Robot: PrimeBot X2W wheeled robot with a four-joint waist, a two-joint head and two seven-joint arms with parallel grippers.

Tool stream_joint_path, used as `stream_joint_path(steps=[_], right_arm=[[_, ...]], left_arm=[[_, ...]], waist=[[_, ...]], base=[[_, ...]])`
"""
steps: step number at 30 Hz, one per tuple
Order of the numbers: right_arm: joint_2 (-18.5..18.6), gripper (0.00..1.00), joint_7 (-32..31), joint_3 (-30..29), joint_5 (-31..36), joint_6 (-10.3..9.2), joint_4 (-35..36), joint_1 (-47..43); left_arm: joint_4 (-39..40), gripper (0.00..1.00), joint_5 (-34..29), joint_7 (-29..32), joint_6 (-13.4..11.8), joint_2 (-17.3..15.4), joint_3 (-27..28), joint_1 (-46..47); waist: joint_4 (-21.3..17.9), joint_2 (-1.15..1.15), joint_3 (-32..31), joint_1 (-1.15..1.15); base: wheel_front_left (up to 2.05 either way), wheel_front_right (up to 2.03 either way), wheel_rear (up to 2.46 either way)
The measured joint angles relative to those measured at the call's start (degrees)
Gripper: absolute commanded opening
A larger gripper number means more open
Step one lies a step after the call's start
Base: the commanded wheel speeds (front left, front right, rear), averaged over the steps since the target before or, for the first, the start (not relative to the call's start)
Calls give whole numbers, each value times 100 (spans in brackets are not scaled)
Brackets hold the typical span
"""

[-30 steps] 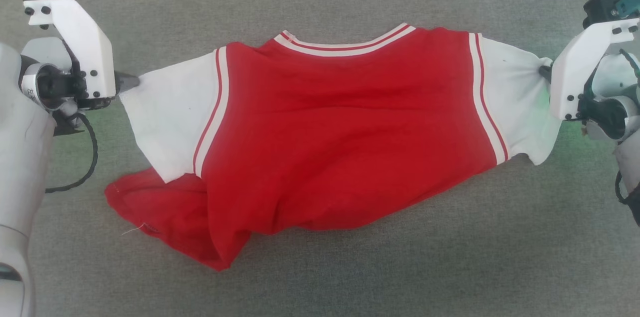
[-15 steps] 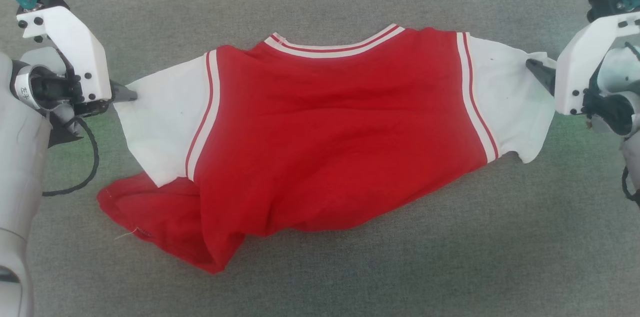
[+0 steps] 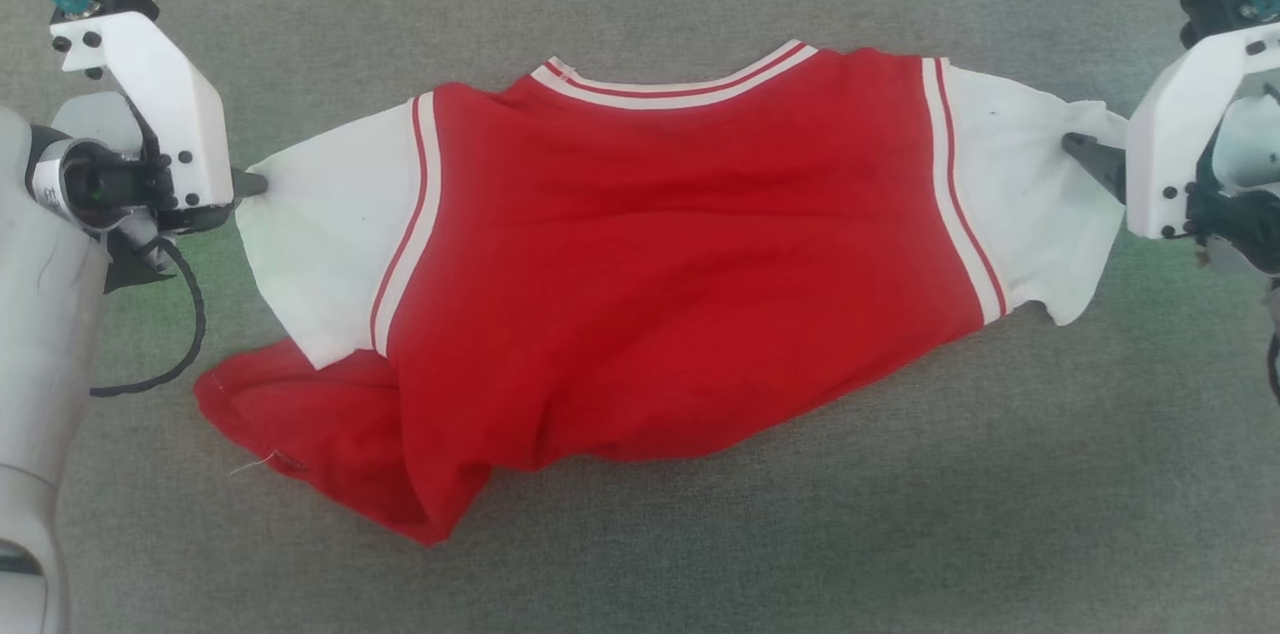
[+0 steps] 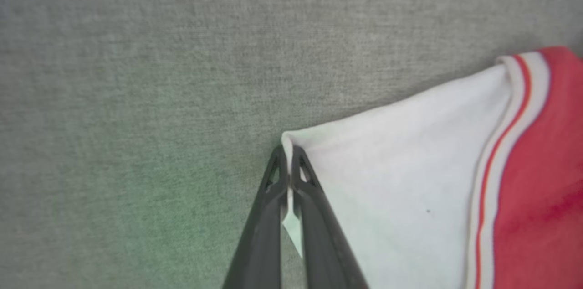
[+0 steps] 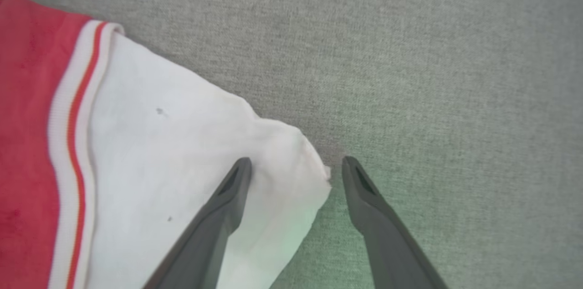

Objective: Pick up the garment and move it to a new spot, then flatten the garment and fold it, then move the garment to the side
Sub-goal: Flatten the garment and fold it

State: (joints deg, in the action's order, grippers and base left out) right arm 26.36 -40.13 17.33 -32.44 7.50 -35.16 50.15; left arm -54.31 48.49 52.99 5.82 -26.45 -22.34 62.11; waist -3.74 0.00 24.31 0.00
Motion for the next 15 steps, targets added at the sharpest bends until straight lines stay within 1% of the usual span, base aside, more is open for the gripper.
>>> stream_joint_path(steps=[5, 10, 11, 12, 15], right_arm=[[-75, 100, -205, -223, 252, 1, -289, 55], [-226, 100, -409, -378, 309, -2, -668, 159], [-250, 92, -487, -370, 310, -4, -734, 190], [-246, 0, -541, -300, 334, -4, -754, 221], [-286, 0, -608, -235, 313, -2, -790, 265]], left_arm=[[22, 0, 15, -42, 8, 52, -29, 63], [14, 0, 26, -92, 21, 103, -47, 121], [9, 0, 27, -101, 25, 113, -53, 126], [-1, 0, 32, -112, 25, 119, -58, 126], [-33, 0, 35, -171, 27, 143, -64, 129]], waist=[[81, 0, 69, 0], [159, 0, 136, 0], [171, 0, 143, 0], [180, 0, 147, 0], [202, 0, 144, 0]], base=[[0, 0, 0], [0, 0, 0], [0, 0, 0], [0, 0, 0], [0, 0, 0]])
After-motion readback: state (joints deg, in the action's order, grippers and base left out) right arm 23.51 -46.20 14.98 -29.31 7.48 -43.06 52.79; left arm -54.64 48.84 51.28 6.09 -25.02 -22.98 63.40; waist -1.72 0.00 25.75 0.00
